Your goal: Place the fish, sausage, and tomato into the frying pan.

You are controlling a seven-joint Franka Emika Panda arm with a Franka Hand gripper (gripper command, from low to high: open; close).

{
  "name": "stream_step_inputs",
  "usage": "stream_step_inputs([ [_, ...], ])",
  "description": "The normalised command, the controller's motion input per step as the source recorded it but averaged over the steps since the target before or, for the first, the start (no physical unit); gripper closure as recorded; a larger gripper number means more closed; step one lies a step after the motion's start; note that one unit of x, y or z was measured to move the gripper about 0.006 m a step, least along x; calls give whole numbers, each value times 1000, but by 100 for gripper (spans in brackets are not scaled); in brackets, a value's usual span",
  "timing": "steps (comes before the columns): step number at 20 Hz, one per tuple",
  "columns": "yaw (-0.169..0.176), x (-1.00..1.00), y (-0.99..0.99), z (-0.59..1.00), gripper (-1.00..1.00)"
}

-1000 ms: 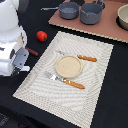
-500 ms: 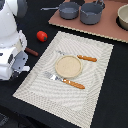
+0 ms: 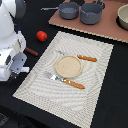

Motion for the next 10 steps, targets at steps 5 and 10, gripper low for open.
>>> stream_step_inputs([
  [5, 0, 259, 454, 1000, 100],
  [10, 4, 331, 801, 1000, 100],
])
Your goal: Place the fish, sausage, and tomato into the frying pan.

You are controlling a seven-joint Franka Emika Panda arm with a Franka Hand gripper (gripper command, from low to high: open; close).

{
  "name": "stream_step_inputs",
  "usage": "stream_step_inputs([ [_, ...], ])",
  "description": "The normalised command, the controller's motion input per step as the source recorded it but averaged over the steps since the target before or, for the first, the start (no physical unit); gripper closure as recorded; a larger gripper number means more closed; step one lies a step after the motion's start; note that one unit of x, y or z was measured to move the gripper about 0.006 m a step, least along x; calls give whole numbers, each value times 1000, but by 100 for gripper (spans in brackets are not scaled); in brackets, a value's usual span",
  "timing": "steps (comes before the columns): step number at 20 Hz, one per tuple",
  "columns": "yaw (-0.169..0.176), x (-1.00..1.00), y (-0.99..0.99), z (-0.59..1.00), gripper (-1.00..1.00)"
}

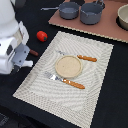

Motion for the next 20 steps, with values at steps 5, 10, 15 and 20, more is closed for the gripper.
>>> stream_step_inputs([
  [5, 7, 140, 1000, 961, 100],
  [10, 2, 238, 1000, 1000, 100],
  [15, 0, 390, 976, 789, 100],
  [20, 0, 399, 947, 295, 100],
])
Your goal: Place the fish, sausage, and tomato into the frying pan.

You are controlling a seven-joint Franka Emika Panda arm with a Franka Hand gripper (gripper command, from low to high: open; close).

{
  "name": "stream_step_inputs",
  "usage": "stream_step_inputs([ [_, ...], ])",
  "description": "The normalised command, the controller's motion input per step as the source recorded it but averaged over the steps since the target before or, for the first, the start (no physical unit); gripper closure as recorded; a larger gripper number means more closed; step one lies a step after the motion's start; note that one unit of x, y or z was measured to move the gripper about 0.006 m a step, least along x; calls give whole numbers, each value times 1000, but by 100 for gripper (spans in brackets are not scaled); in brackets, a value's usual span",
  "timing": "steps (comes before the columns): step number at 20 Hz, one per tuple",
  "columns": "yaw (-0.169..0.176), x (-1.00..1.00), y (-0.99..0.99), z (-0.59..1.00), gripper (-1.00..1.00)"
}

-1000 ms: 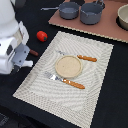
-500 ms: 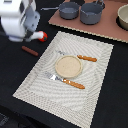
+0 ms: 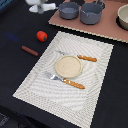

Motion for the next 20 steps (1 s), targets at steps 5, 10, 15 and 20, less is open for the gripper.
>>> stream_step_inputs([
  [5, 0, 315, 964, 5, 100],
  [10, 0, 278, 977, -29, 100],
  [15, 0, 410, 897, -115, 100],
  [20, 0, 358, 807, -258, 100],
])
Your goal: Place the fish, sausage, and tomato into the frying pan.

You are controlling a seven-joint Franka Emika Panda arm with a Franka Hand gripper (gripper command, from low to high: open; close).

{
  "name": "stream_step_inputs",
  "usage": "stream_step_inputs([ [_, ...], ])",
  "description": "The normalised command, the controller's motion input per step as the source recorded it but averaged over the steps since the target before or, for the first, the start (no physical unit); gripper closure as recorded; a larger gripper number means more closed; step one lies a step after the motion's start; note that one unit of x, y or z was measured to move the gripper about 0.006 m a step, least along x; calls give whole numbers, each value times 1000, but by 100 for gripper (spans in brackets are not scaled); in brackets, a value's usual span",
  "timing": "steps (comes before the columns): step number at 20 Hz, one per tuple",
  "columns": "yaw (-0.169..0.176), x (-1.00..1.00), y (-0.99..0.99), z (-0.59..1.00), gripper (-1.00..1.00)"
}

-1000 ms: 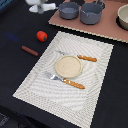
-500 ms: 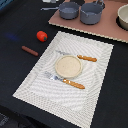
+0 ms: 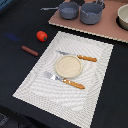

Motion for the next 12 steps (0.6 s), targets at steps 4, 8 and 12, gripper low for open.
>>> stream_step_inputs([
  [4, 0, 212, 590, -431, 100],
  [8, 1, 41, 414, -576, 100],
  [12, 14, -41, 430, -567, 100],
])
